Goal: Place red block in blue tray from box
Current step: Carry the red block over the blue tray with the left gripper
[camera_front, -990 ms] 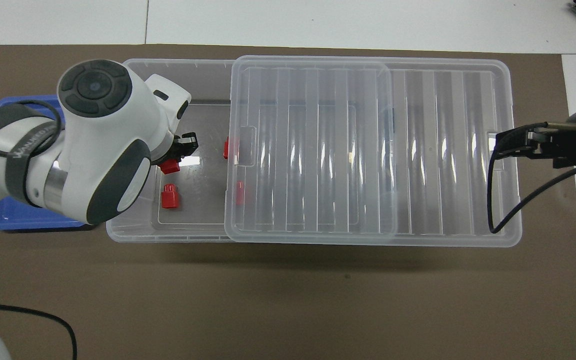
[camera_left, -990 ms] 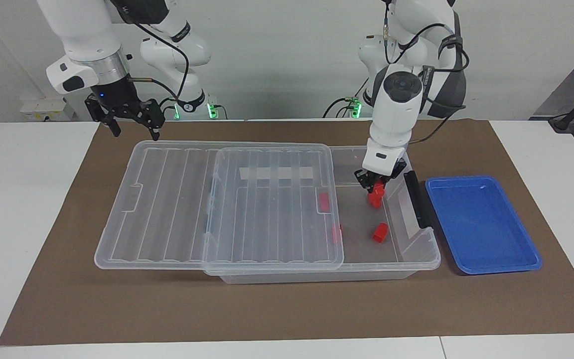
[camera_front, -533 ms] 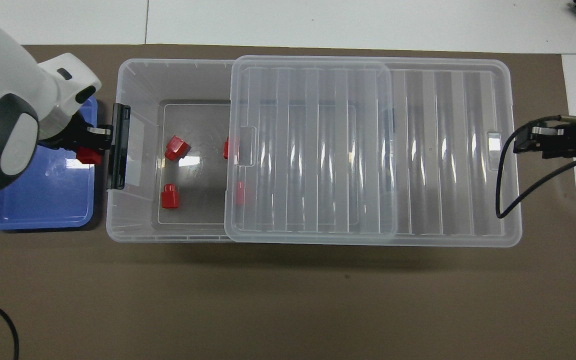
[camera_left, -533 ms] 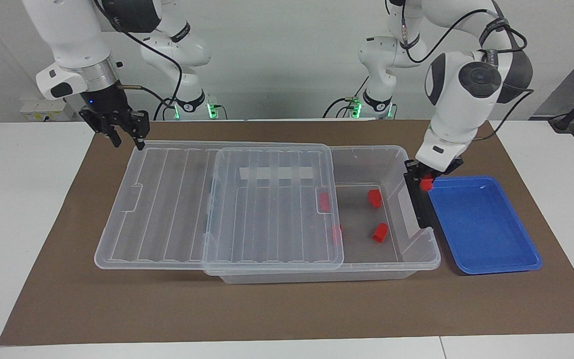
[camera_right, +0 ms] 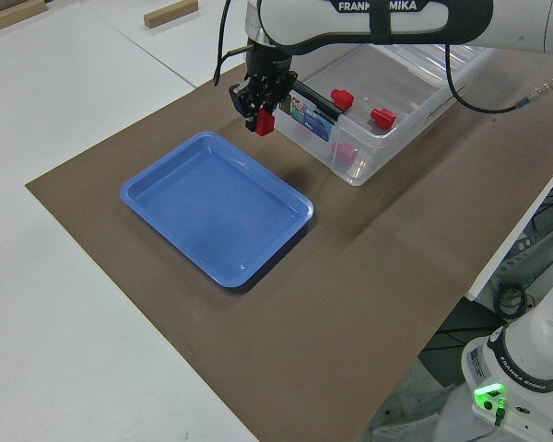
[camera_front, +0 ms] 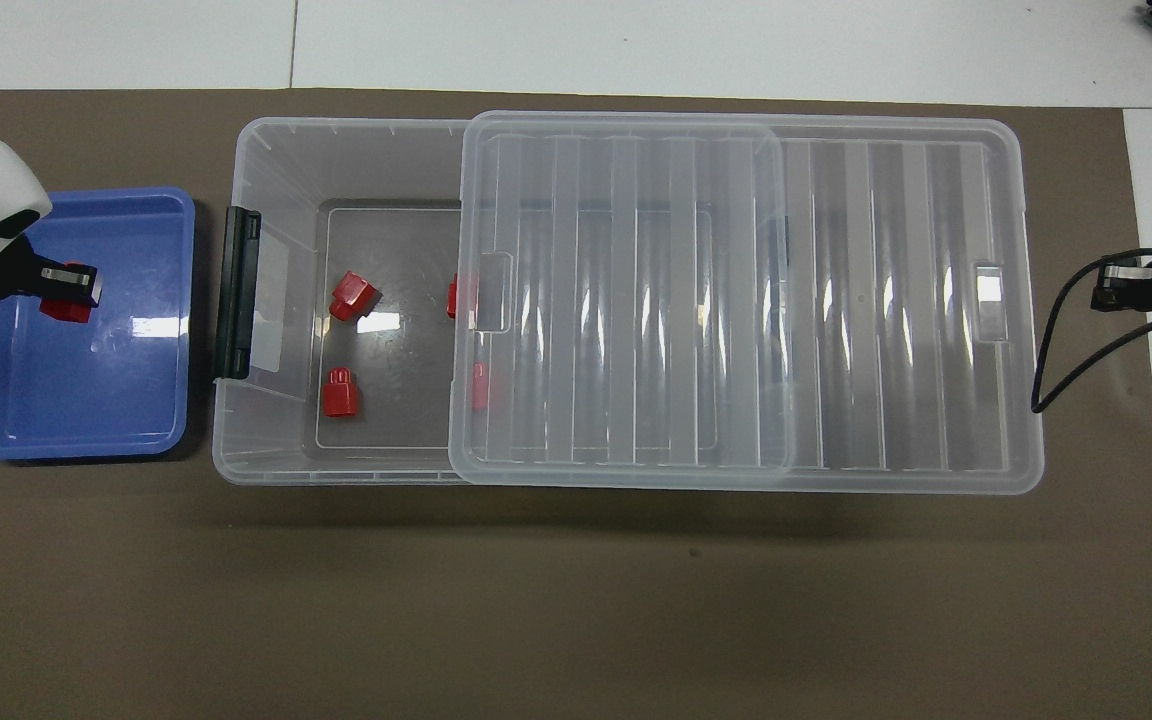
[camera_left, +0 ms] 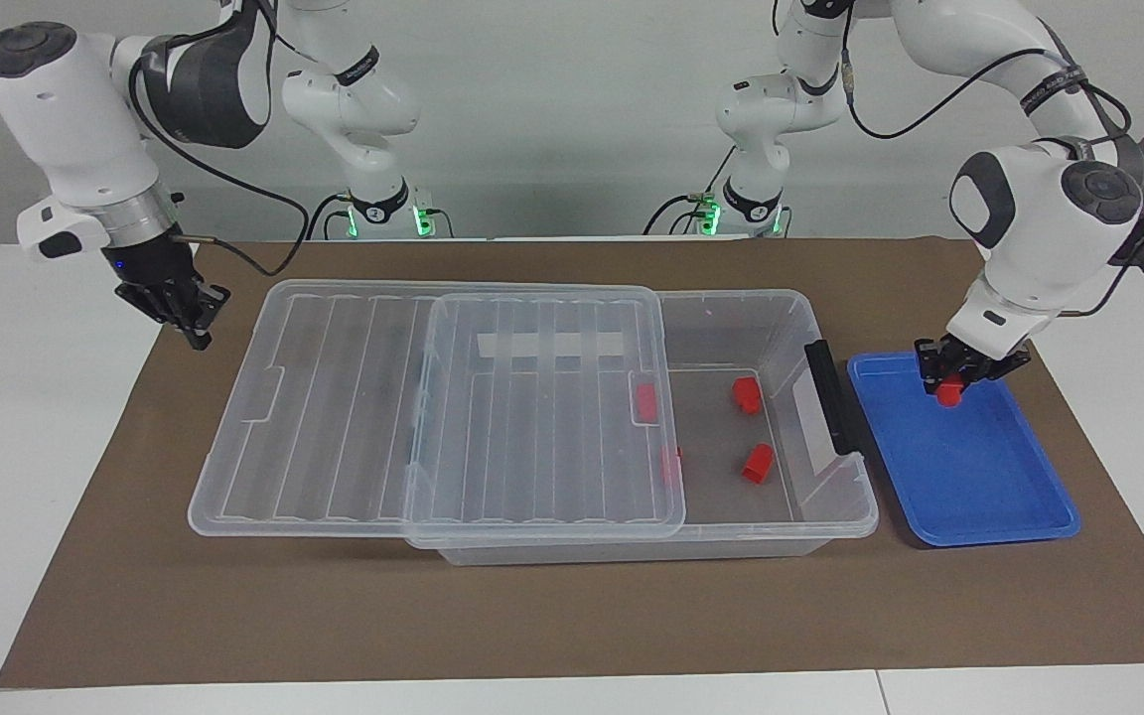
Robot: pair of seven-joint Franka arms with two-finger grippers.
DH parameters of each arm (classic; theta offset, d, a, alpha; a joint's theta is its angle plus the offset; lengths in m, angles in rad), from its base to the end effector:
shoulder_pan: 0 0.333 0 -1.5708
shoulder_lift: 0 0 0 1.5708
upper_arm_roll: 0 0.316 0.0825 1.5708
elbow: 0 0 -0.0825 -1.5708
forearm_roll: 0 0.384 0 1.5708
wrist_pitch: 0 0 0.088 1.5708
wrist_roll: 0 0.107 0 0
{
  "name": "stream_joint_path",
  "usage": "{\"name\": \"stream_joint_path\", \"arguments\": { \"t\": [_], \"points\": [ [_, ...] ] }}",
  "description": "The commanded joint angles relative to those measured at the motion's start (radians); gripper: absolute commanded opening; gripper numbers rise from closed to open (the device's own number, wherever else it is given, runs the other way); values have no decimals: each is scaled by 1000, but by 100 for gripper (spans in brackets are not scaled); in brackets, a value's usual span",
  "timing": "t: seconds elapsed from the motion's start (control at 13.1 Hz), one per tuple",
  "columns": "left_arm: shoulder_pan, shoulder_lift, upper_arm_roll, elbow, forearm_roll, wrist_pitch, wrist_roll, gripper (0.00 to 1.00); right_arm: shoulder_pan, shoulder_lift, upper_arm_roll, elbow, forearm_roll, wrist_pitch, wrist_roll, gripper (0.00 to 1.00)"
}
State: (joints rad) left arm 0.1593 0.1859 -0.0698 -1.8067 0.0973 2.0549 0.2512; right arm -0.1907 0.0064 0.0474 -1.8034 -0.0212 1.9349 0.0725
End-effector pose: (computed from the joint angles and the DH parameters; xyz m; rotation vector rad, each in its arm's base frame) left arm 0.6150 0.0626 0.4455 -3.0407 0.3092 -0.0755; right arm 0.5717 -0.0840 0.5425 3.0942 -0.3253 0.1937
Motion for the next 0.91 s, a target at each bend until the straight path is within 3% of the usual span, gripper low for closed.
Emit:
{"name": "stream_joint_path", "arguments": {
  "t": [0.0, 0.23, 0.84],
  "points": [
    [64, -49, -10, -183, -14, 198, 98, 13, -35, 12, 5, -43, 20, 65, -75, 0],
    [121, 4, -10, -212, -14, 287, 189, 14, -36, 33, 5, -74, 20, 105, -79, 0],
    [121, 107, -10, -252, -14, 462, 194, 15, -12, 64, 8, -105, 20, 160, -89, 0]
  ]
}}
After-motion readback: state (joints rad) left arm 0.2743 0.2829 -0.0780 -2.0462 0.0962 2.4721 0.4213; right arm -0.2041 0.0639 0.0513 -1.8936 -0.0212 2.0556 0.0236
